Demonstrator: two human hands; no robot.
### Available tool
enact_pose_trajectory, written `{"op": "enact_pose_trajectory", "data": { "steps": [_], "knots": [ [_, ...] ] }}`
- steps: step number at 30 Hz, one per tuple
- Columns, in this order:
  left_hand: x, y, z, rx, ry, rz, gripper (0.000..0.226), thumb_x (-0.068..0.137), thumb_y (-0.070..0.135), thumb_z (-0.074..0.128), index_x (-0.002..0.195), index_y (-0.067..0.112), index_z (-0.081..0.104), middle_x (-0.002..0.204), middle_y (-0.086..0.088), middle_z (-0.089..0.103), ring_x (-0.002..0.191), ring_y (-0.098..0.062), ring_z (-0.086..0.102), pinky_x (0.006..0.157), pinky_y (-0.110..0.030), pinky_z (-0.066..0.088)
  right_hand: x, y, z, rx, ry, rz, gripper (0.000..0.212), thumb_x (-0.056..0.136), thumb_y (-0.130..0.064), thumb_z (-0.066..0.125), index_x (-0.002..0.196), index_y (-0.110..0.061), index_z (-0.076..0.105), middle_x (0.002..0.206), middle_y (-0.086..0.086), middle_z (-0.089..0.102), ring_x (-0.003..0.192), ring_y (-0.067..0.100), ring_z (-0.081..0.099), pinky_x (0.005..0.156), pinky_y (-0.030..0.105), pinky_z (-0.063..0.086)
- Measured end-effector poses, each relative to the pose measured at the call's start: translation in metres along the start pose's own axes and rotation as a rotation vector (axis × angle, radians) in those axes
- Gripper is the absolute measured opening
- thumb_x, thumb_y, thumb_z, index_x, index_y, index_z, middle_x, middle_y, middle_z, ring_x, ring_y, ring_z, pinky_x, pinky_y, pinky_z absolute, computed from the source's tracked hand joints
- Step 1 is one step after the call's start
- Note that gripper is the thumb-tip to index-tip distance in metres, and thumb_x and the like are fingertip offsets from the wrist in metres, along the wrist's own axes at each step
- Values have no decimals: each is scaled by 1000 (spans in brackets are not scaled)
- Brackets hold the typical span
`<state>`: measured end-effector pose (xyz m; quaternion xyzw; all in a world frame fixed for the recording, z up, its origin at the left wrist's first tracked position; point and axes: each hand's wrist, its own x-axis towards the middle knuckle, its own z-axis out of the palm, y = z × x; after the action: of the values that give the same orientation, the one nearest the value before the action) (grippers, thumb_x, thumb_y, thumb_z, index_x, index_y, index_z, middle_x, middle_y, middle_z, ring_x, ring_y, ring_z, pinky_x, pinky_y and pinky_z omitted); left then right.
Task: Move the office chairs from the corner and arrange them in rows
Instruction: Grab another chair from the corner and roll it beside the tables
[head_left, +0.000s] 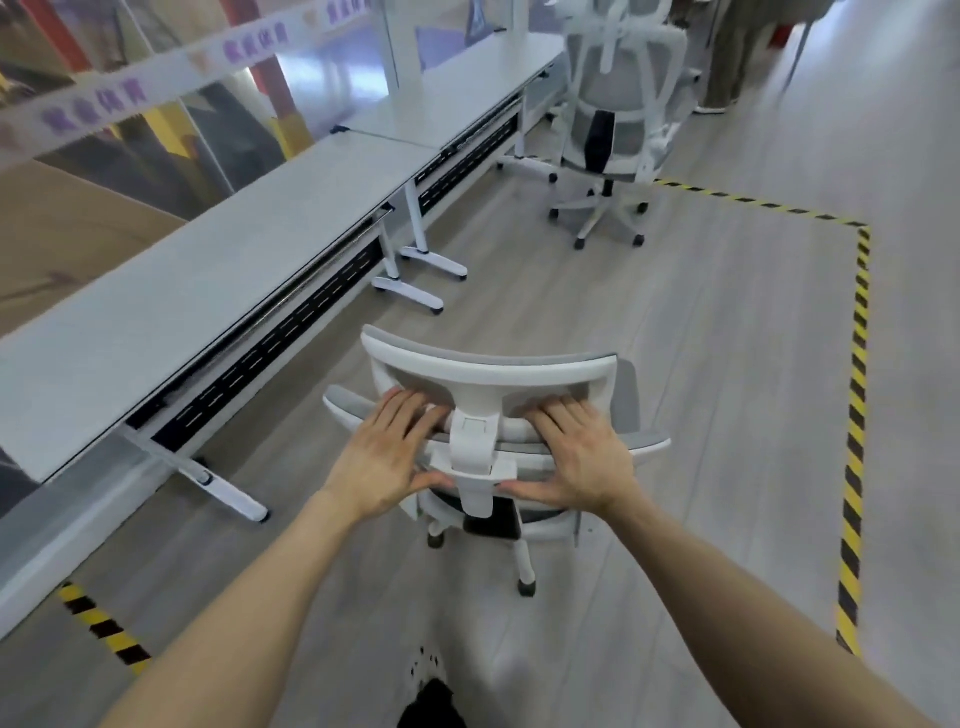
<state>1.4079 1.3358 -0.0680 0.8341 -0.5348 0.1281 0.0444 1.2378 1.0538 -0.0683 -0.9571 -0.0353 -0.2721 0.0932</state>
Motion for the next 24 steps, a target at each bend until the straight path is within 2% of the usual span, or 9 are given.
{"op": "enact_pose_trajectory", "data": {
  "steps": [3,8,12,15,24],
  "knots": [
    [47,-42,25,-24,28,35,100,97,88,50,157,9,52,154,-17,52,151,-39,45,139,-51,13,40,30,25,-53,-14,22,91,80,-88,70,128,-11,71,123,5,67,115,29,64,111,42,48],
    [151,-110,60,-79,-10,98,99,92,83,65,159,12,48,157,-15,48,153,-42,42,138,-57,18,105,84,61,-141,-41,138,97,84,-90,65,135,-8,66,128,7,63,117,31,60,112,49,49],
    [234,-158,84,-111,-22,149,98,90,78,71,156,8,51,154,-17,50,150,-44,44,135,-59,21,165,120,89,-177,-88,277,105,81,-96,62,143,-11,59,140,7,57,130,32,54,123,50,40],
    [290,-193,101,-133,-47,158,102,88,82,65,155,6,53,155,-18,51,150,-43,45,136,-58,20,209,155,107,-200,-127,327,105,82,-95,61,145,-11,57,142,8,56,134,32,52,127,51,36],
    [459,-274,160,-160,-54,158,110,91,95,44,160,9,51,158,-17,50,153,-41,43,135,-59,23,326,291,159,-207,-105,367,105,79,-97,62,136,-9,63,133,8,62,124,32,56,123,47,38]
  ]
}}
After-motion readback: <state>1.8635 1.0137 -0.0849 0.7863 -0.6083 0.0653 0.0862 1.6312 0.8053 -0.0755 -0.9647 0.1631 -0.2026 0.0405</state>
